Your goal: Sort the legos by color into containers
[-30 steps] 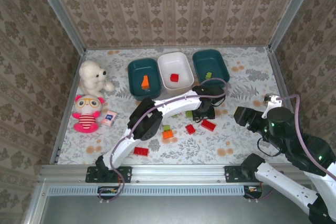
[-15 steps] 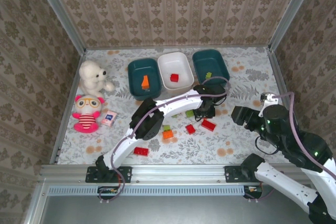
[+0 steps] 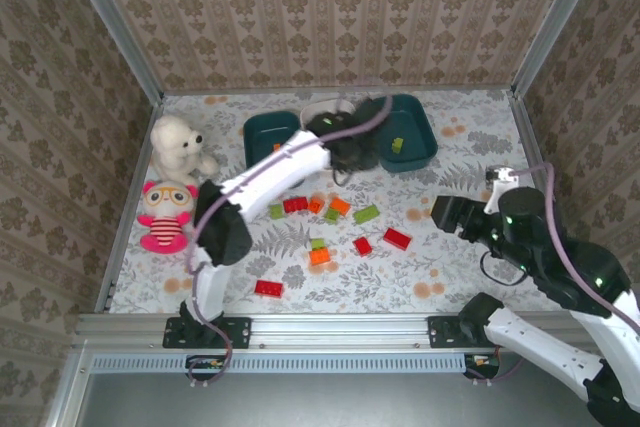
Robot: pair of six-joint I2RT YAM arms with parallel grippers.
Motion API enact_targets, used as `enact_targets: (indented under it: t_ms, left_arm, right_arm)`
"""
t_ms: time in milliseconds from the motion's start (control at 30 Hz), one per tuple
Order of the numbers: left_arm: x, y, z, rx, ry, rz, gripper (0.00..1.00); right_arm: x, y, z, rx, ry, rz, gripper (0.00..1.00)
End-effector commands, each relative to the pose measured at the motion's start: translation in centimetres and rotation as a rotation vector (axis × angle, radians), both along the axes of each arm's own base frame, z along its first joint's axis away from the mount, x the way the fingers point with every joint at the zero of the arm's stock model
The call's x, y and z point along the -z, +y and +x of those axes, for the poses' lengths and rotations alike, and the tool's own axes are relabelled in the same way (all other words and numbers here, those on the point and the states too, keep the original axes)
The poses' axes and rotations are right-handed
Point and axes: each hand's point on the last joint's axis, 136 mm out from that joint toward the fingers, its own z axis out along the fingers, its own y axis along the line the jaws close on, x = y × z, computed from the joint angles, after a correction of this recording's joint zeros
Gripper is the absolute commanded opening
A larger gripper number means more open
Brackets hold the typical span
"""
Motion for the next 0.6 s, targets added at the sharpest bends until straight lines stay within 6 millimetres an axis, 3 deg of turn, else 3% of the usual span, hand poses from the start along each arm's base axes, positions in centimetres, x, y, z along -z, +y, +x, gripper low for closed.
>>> enact_targets:
  t_ms: [0, 133, 233, 367, 567]
  left_arm:
    - [1.5, 6.9, 2.2, -0.077, 0.037, 0.11, 0.28]
    - [2.8, 12.7, 4.6, -0.134, 0.081, 0.167, 0.27]
    - [4.2, 15.4, 5.6, -0.15, 0.111, 0.193, 0.27]
    - [6.8, 17.2, 6.1, -0.148, 0.171, 0.213, 0.27]
    - [10.4, 17.5, 6.8, -0.137, 0.231, 0.216, 0.27]
  right_arm:
    - [0.6, 3.3, 1.4, -0.107, 0.02, 0.024, 0.77]
    - [1.7, 5.7, 3.0, -0.159, 0.061, 0.034, 0.77]
    - [2.3, 6.9, 3.8, -0.181, 0.078, 0.035, 0.77]
    - [3.1, 7.8, 4.5, -0.198, 0.102, 0.03, 0.77]
    - [3.7, 8.5, 5.0, -0.205, 0.121, 0.035, 0.77]
